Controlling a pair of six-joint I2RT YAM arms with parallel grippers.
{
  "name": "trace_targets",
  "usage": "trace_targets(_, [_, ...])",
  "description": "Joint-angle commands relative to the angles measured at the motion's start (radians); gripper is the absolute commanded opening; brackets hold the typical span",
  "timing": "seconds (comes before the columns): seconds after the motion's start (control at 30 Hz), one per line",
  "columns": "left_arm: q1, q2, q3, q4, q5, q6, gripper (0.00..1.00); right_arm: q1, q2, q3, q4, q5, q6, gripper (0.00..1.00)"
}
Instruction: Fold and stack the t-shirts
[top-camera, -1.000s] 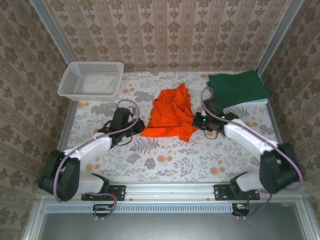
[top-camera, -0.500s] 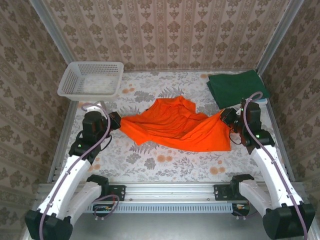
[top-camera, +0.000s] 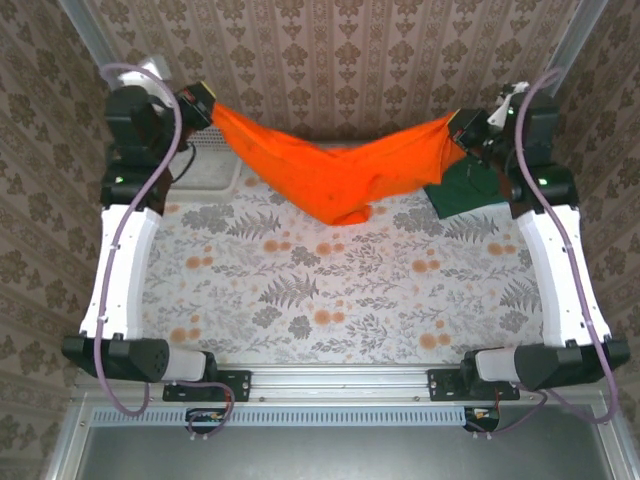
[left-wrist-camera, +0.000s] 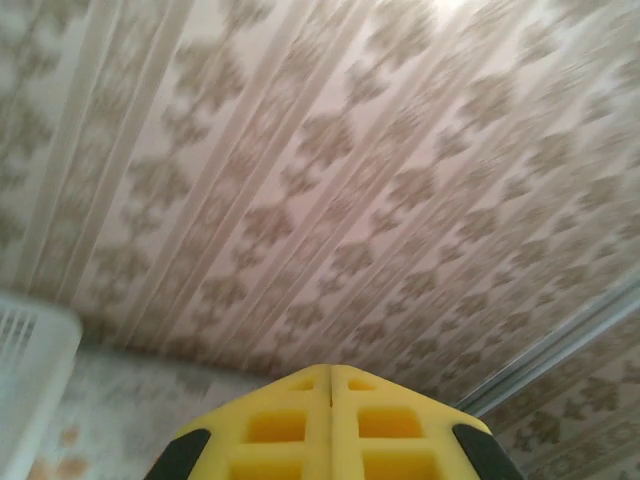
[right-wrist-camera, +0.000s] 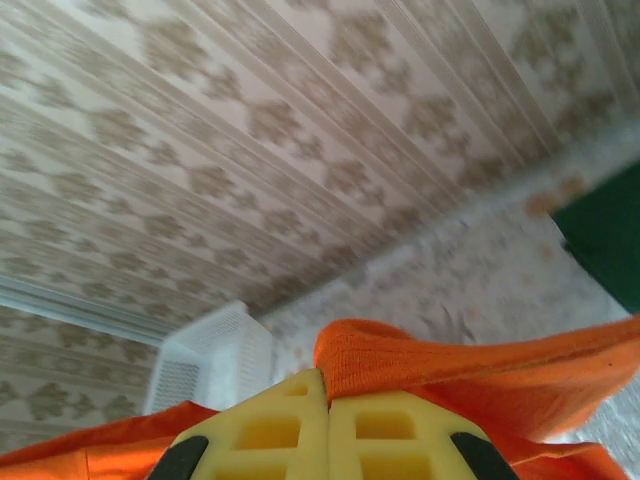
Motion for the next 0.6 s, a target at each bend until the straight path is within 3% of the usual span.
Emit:
trace_targets(0.0, [0.0, -0.08, -0.002, -0.043, 0.096, 0.075, 0.0, -0.006, -0.072, -0.022, -0.099, -0.014, -0.052, 0.0])
trace_targets(0.1, [-0.009, -0.201, -0.215, -0.05, 0.127, 0.049, 0.0, -0.005, -0.131, -0.179, -0.117, -0.117, -0.056, 0.01])
trace_targets(0.2, [-0.033, -0.401, -0.488, -0.082, 0.05, 0.004, 0.0, -0.003, -0.226, -0.435, -0.116, -0.187, -0.053, 0.08])
trace_targets(0.23, [-0.033, -0.489, -0.594, -0.085, -0.005, -0.03, 0.12, -0.003, -0.256, -0.508, -0.12, -0.192, -0.053, 0.1])
trace_targets(0.27, [-0.035, -0.589, -0.683, -0.105, -0.09, -0.075, 0.14, -0.006, -0.29, -0.57, -0.142, -0.174, -0.057, 0.1])
trace_targets(0.33, [-0.036, -0.773, -0.847, -0.077, -0.208, -0.139, 0.01, -0.012, -0.345, -0.655, -0.194, -0.129, -0.076, 0.11])
trace_targets(0.37, [-0.035, -0.839, -0.875, -0.085, -0.261, -0.14, 0.04, -0.025, -0.372, -0.675, -0.22, -0.105, -0.079, 0.18])
trace_targets(0.4, [-0.035, -0.888, -0.877, -0.113, -0.323, -0.127, 0.17, -0.041, -0.399, -0.696, -0.226, -0.09, -0.069, 0.26])
trace_targets(0.43, [-0.036, -0.918, -0.867, -0.14, -0.373, -0.106, 0.3, -0.06, -0.424, -0.716, -0.213, -0.083, -0.059, 0.28])
trace_targets(0.57, [-0.034, -0.875, -0.841, -0.146, -0.398, -0.083, 0.32, -0.098, -0.445, -0.753, -0.144, -0.027, 0.001, 0.48])
